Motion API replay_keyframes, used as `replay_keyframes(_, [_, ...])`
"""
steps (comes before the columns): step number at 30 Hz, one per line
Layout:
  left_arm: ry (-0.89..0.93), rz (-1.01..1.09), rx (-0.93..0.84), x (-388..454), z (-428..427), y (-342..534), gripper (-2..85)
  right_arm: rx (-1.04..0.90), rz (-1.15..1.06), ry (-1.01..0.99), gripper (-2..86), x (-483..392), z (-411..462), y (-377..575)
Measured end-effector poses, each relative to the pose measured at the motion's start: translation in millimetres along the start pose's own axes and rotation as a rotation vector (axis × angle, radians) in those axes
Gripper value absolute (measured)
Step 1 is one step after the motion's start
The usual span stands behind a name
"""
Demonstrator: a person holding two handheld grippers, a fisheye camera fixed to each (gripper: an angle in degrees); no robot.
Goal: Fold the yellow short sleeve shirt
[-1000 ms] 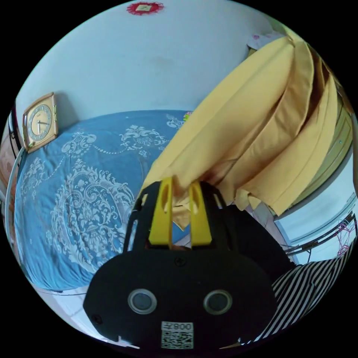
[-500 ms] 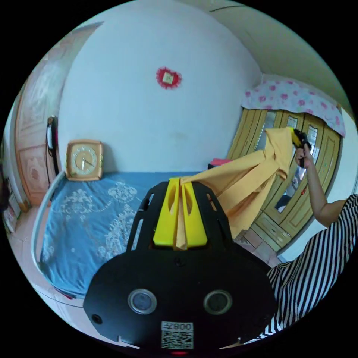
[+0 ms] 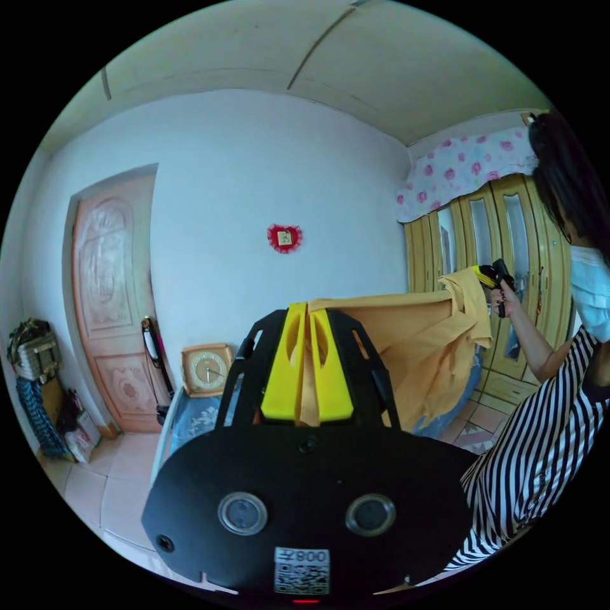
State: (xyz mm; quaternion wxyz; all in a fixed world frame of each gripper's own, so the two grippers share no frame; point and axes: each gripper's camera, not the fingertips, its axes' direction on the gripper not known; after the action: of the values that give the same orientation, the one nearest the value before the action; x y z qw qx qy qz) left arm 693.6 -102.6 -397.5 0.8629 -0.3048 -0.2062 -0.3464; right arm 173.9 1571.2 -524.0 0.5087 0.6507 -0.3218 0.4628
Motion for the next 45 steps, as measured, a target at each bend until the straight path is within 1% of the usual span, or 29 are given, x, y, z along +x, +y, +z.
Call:
replay_keyframes(5, [-0.059,0.059,-0.011,7.7,-20.3,-32.4,0.4,-0.005,0.004,-0.017,0.0,36.6,15.0,20.8])
replay_keyframes(9, [-0.079,0.070,-0.036,-1.4,-16.4,-49.8,0.5,-0.011,0.033,-0.027,0.0,82.9,36.8,40.9])
replay_keyframes(15, [-0.071,0.046,-0.134,-42.1,34.7,-70.8,0.5,-0.048,0.118,0.010,0.0,174.1,85.2,61.1])
replay_keyframes(17, [-0.062,0.024,-0.186,-67.9,72.7,-77.0,0.5,-0.065,0.154,0.038,0.0,209.5,104.5,65.0])
replay_keyframes(21, [-0.030,-0.039,-0.271,-116.9,147.2,-82.7,0.5,-0.109,0.259,0.066,0.1,312.1,158.8,72.4])
replay_keyframes(23, [-0.010,-0.093,-0.344,-155.3,209.3,-83.1,0.5,-0.128,0.308,0.068,0.1,363.2,186.0,75.2])
replay_keyframes(24, [-0.013,-0.104,-0.365,-165.0,226.2,-82.6,0.5,-0.147,0.341,0.082,0.1,399.9,206.1,77.0])
replay_keyframes(25, [-0.016,-0.127,-0.409,-185.0,262.0,-80.6,0.5,-0.165,0.374,0.098,0.1,438.2,227.1,79.3])
replay_keyframes(26, [-0.021,-0.147,-0.451,-204.3,298.1,-77.4,0.6,-0.176,0.387,0.107,0.1,457.6,238.1,80.5])
replay_keyframes(27, [-0.024,-0.161,-0.473,-214.3,316.7,-75.3,0.6,-0.203,0.417,0.135,0.1,497.7,260.9,83.3])
replay_keyframes(28, [-0.023,-0.188,-0.514,-234.1,354.4,-69.9,0.7,-0.231,0.440,0.161,0.2,538.7,284.3,86.7])
replay_keyframes(29, [-0.039,-0.205,-0.562,-253.4,393.6,-62.4,0.8,-0.247,0.451,0.178,0.2,559.7,296.2,88.9])
replay_keyframes(30, [-0.048,-0.223,-0.584,-263.3,413.2,-57.6,0.8,-0.267,0.495,0.197,0.2,602.2,318.7,95.4])
replay_keyframes(31, [-0.040,-0.272,-0.618,-283.3,452.0,-45.7,1.0,-0.275,0.544,0.199,0.2,646.5,340.7,104.5])
replay_keyframes(32, [-0.033,-0.315,-0.655,-302.1,490.6,-31.7,1.3,-0.281,0.571,0.206,0.2,668.6,351.3,109.8])
replay_keyframes(34, [-0.054,-0.343,-0.720,-326.1,546.8,-6.2,2.0,-0.301,0.676,0.254,0.2,751.8,390.0,136.7])
replay_keyframes(35, [-0.071,-0.383,-0.775,-340.7,580.1,13.2,2.9,-0.309,0.706,0.272,0.3,770.8,398.9,144.8])
replay_keyframes(37, [-0.033,-0.459,-0.845,-359.2,620.2,42.1,4.4,-0.368,0.791,0.354,0.3,832.9,430.5,177.5])
replay_keyframes(39, [-0.044,-0.469,-0.899,-369.7,644.6,65.5,5.7,-0.417,0.822,0.431,0.3,865.3,448.9,202.0])
replay_keyframes(41, [-0.042,-0.456,-0.942,-379.9,654.6,89.6,7.0,-0.432,0.843,0.459,0.3,888.0,460.6,225.5])
replay_keyframes(45, [-0.012,-0.505,-0.955,-400.8,629.2,112.0,8.2,-0.436,0.860,0.454,0.4,906.5,472.7,276.9])
